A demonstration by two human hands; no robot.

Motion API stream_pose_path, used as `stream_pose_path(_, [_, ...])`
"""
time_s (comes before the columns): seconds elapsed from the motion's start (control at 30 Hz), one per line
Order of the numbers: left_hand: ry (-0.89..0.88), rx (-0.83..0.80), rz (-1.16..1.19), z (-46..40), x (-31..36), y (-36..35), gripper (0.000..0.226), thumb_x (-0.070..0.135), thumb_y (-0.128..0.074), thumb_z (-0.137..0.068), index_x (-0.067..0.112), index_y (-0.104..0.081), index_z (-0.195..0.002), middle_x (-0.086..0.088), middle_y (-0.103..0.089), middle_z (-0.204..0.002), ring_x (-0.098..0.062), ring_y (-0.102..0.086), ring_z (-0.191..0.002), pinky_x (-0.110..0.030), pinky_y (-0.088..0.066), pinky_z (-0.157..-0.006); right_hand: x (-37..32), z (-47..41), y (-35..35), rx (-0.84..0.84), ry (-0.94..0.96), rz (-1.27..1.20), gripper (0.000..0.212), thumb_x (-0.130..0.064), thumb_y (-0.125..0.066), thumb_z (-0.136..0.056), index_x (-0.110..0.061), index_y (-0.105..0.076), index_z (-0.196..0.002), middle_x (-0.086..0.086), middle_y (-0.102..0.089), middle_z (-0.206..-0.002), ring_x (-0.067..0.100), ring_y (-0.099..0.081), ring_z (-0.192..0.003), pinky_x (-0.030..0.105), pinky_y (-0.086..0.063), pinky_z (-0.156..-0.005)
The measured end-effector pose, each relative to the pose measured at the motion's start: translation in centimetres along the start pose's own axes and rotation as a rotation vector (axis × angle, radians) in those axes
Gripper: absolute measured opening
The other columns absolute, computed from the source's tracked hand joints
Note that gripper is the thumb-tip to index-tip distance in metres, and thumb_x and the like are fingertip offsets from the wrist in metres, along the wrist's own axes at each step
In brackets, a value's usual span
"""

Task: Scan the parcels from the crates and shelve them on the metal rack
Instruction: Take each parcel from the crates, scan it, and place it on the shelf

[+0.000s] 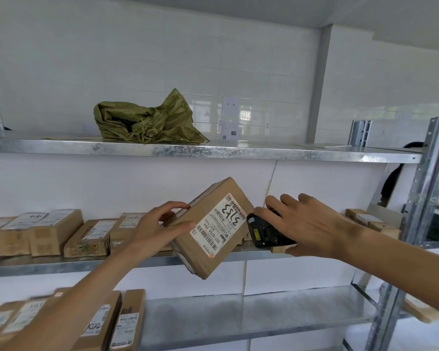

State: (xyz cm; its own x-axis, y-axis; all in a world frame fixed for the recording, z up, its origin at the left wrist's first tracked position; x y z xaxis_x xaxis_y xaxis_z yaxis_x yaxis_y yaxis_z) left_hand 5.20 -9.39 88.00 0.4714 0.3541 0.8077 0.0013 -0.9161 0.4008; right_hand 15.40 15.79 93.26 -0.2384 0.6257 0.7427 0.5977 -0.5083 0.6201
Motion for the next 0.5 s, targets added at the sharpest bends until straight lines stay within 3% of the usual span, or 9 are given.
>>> stream_pose_path(0.1, [0.002,-0.005,0.007,0.1,-0.1,-0.1,0.04,0.039,-0.083,-0.081,0.052,-0.067,-0.115,0.002,-0.068,-0.109,-0.012,-0.062,-0.106,-0.028,-0.051,-0.085,0.1,0.0,0.0,0.028,-0.028,-0.009,0.095,-0.034,-0.089,-0.064,-0.016,-0.041,-0.143,0.009,-0.054,-0.108,0.027,-0.053,-0.075,0.037,-0.042,-0.051])
stream_pose_path(0.3, [0.04,0.003,0.033,0.5,-1.3,-0.1,0.042,0.048,-0.08,-0.081,0.051,-0.063,-0.119,0.005,-0.07,-0.108,-0.012,-0.064,-0.105,-0.036,-0.054,-0.09,-0.2,0.2,-1.2,0.007,-0.074,-0.175,0.079,-0.042,-0.075,-0.073,-0.015,-0.045,-0.141,0.003,-0.056,-0.113,0.024,-0.056,-0.083,0.04,-0.053,-0.059])
stream_pose_path(0.43, [0.118,0.022,0.106,1.5,-3.1,-0.4,0.058,0.07,-0.073,-0.065,0.054,-0.061,-0.12,0.008,-0.072,-0.104,-0.012,-0.067,-0.102,-0.037,-0.055,-0.088,-1.9,0.2,-2.7,-0.031,-0.085,-0.328,0.075,-0.051,-0.062,-0.08,-0.02,-0.04,-0.144,0.0,-0.056,-0.12,0.023,-0.059,-0.099,0.034,-0.052,-0.072])
stream_pose_path(0.5, [0.157,0.038,0.168,2.3,-4.2,-0.8,0.051,0.067,-0.075,-0.07,0.055,-0.062,-0.117,0.01,-0.074,-0.103,-0.011,-0.068,-0.103,-0.034,-0.055,-0.087,-3.0,0.0,-3.5,-0.049,-0.115,-0.457,0.076,-0.055,-0.063,-0.082,-0.024,-0.034,-0.145,-0.003,-0.055,-0.129,0.019,-0.058,-0.11,0.03,-0.049,-0.075])
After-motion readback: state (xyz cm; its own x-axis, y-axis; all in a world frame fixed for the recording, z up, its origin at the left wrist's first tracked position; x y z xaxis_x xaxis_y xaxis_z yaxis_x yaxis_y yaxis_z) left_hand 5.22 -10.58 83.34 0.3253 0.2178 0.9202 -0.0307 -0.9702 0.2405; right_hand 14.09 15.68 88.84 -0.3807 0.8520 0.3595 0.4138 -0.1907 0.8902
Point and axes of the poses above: each hand's wrist, its own z-axis away from the middle knuckle, its own y-axis out of the back of the hand, x = y × z, the point moved 10 cm from there along -z, towards the middle knuckle
